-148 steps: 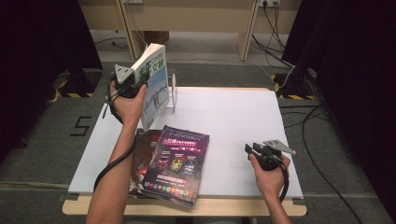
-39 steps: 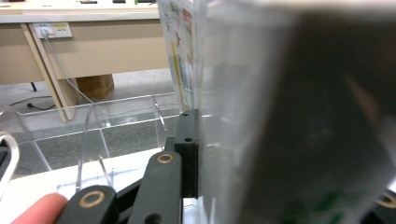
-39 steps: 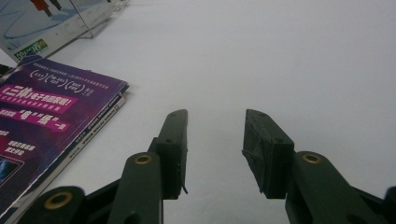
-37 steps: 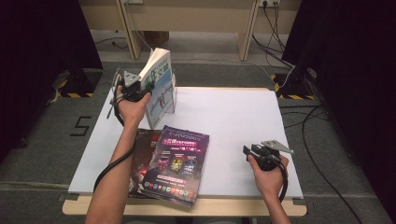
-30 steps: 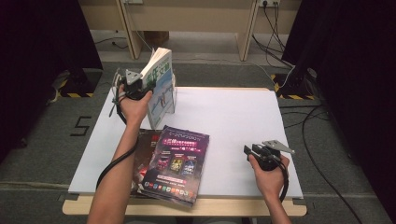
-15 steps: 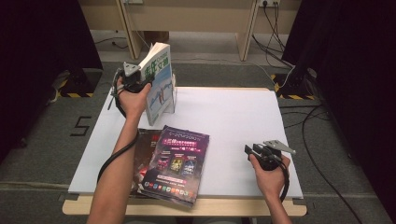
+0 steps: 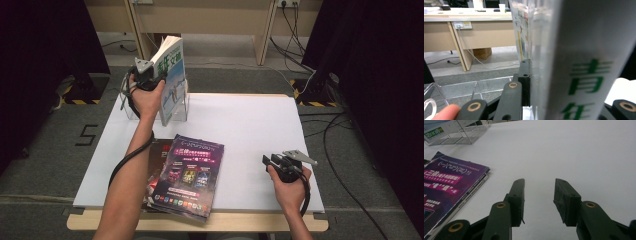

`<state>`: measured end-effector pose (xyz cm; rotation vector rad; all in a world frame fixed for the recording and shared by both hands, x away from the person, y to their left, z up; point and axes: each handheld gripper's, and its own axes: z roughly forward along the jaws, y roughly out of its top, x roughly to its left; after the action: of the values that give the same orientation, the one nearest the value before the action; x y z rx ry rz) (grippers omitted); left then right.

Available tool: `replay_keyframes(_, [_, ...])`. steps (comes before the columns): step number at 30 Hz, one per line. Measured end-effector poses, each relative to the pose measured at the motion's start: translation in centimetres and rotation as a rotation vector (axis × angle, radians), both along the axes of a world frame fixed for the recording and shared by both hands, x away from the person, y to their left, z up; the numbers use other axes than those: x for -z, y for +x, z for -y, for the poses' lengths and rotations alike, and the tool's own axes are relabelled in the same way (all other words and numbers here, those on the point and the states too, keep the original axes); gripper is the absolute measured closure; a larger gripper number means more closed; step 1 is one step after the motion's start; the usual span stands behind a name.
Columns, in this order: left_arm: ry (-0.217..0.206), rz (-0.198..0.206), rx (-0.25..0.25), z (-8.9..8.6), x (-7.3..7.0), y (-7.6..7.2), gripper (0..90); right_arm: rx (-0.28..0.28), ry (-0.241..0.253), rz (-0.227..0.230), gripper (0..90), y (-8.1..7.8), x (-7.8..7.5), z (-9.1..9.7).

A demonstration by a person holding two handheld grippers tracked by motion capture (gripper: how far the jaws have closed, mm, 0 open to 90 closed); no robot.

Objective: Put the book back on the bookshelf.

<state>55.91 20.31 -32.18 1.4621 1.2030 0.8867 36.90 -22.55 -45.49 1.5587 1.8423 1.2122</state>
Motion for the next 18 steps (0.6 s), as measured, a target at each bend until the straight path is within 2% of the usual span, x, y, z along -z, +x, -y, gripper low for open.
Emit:
replay_keyframes(7, [0.000, 0.008, -0.026, 0.6, 0.6, 0.9, 73.7, 0.002, -0.001, 0.000, 60.9, 0.0, 0.1, 0.1])
replay_keyframes(15, [0.013, 0.033, -0.033, 1.7, 1.2, 1.3, 73.6, 0.002, -0.001, -0.007, 60.9, 0.0, 0.1, 0.0])
replay_keyframes(18, [0.012, 0.024, -0.031, 2.0, 1.5, 1.5, 73.6, 0.001, 0.002, -0.006, 60.9, 0.0, 0.2, 0.1])
